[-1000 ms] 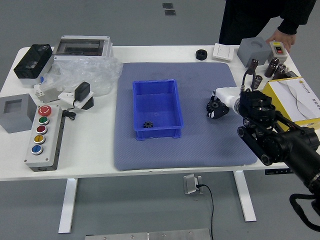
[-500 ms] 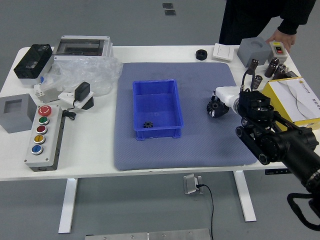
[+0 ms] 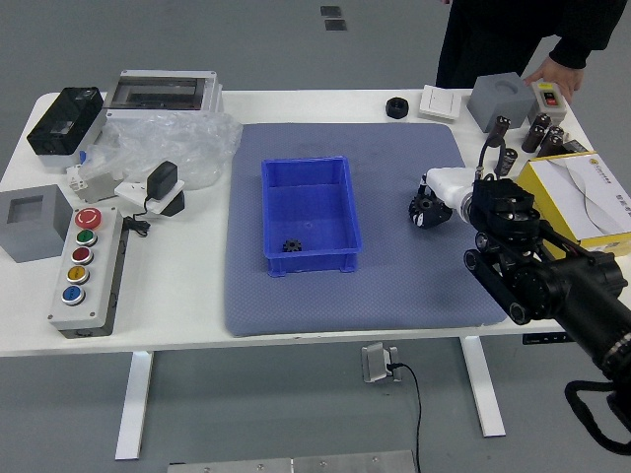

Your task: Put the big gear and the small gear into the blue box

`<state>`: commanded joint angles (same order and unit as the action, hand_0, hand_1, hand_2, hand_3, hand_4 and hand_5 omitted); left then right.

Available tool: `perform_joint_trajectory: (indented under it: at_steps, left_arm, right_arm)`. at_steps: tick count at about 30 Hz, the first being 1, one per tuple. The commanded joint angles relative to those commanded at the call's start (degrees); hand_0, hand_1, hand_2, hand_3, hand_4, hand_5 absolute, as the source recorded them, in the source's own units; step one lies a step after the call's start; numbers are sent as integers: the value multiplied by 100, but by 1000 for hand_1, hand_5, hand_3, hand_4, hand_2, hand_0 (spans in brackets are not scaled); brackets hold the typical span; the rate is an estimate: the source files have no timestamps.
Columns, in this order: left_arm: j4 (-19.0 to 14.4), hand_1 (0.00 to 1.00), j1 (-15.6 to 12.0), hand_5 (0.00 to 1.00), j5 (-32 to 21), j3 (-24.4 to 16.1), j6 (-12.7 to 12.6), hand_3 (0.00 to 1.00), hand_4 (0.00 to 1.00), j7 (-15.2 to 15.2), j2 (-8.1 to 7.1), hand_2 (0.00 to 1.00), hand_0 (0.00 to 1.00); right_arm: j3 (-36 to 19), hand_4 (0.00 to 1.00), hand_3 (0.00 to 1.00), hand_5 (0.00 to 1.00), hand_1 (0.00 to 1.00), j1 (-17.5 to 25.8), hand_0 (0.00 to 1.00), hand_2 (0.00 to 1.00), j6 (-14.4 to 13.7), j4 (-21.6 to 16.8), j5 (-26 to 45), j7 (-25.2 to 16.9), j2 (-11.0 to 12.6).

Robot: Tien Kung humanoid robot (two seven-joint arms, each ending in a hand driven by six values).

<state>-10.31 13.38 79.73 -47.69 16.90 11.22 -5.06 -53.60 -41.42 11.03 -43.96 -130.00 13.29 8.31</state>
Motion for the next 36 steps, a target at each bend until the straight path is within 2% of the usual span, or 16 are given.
perform_joint_trajectory:
  at_steps: [9, 13, 21, 25, 31, 36]
  left_arm:
    - [0, 898, 2, 564, -13, -12, -6, 885, 866, -2, -6, 906, 908]
    - [0, 898, 6, 564, -25, -24, -11, 885, 865, -3, -21, 906, 908]
    - [0, 897, 9, 561, -55, -39, -17, 885, 863, -4, -47, 907, 908]
    - [0, 897, 8, 561, -57, -48, -16, 884, 864, -1, -54, 907, 908]
    - [0, 898, 10, 562, -65, -38, -10, 884, 863, -2, -49, 907, 908]
    - [0, 898, 3, 563, -49, -36, -6, 884, 863, 0, -51, 908, 908]
  right_arm:
    - [-82, 542, 472, 117, 380, 16, 492, 430, 1, -125, 0, 11, 92]
    - [-174, 537, 463, 115, 378, 38, 484, 427, 30, -369, 0, 37, 226]
    - [-333, 536, 458, 120, 375, 100, 484, 425, 115, -1218, 0, 115, 547]
    - [-339, 532, 461, 119, 371, 137, 487, 423, 147, -1695, 0, 140, 635]
    - [-273, 534, 455, 126, 370, 147, 488, 417, 189, -2532, 0, 169, 642]
    - [-163, 534, 450, 130, 370, 114, 487, 414, 194, -3144, 0, 162, 526]
